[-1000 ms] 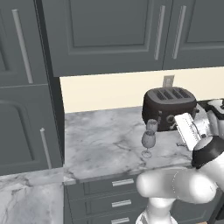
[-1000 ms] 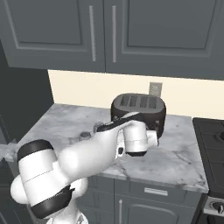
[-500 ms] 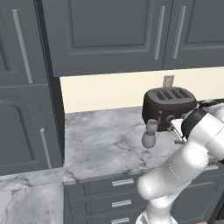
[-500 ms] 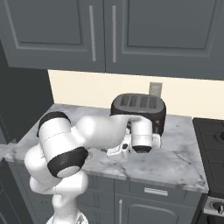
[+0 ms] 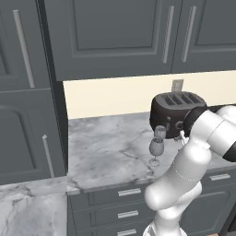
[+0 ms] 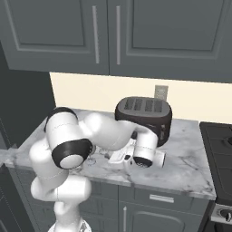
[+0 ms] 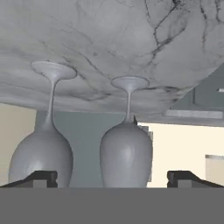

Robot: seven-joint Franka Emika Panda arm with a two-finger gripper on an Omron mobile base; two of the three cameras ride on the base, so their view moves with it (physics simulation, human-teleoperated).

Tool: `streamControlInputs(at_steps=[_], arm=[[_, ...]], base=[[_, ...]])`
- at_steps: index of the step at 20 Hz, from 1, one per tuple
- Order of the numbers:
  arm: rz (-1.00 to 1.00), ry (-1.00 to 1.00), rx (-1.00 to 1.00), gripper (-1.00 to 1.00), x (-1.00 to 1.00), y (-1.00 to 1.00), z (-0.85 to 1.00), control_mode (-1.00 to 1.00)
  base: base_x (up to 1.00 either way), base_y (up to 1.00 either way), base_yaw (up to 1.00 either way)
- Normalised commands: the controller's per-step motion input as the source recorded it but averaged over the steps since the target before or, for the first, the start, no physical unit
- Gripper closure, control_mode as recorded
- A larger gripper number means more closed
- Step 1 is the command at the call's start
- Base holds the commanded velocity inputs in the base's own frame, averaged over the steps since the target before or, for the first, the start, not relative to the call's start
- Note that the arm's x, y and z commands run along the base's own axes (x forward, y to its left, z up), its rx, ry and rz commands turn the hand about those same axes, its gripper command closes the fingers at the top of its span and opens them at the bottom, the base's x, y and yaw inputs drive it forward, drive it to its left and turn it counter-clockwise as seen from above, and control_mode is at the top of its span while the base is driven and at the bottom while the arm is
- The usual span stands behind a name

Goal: Retrieve the wine glasses from the counter and place one next to each plate.

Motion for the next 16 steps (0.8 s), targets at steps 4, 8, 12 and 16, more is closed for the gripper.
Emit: streamControlInputs(at_steps=[4,8,12,16], arm=[[-0.18,0.01,0.0,-1.0,0.08,0.26,-0.14,-1.0],[-0.01,0.03,0.0,-1.0,0.0,0.19,0.0,-1.0],[0.0,0.02,0.01,-1.0,-0.01,0.31,0.0,-1.0],[0.0,0.0,0.0,-1.0,-0.09,0.32,0.0,-1.0]], base=[[0.0,0.0,0.0],[0.0,0.0,0.0],[0.0,0.0,0.0],[0.0,0.0,0.0]])
